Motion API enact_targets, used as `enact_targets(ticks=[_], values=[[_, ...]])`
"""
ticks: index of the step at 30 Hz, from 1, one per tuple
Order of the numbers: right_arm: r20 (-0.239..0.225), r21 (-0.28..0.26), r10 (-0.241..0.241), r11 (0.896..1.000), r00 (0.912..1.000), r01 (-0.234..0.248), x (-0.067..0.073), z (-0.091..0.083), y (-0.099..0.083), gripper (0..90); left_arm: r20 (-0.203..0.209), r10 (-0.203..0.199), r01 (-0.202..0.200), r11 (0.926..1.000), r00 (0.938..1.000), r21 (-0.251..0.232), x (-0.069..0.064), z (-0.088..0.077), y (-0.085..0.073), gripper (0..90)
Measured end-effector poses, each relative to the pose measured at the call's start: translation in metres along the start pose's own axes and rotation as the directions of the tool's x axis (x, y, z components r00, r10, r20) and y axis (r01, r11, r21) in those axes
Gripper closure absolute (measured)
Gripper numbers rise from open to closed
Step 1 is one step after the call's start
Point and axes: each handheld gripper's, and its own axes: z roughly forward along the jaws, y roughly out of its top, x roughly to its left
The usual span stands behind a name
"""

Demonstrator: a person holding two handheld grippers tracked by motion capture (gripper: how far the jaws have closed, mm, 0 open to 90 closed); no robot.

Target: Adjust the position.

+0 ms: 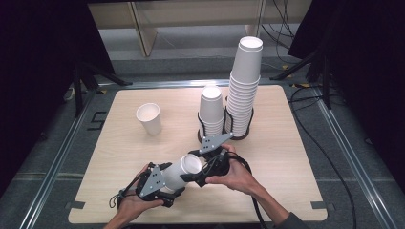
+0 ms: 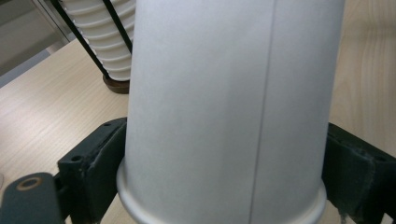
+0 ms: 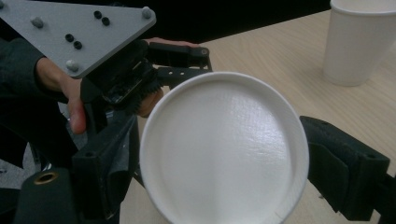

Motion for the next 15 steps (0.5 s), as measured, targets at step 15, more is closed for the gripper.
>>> enact_targets(ticks=[15], values=[[-0.056,-0.044,0.044,0.998,0.9975,-0.046,-0.005,-0.007,0.001,24.6,0.016,-0.023,0.025,0.9926,0.9996,-0.119,0.0,-0.002,-0.001,4.9]])
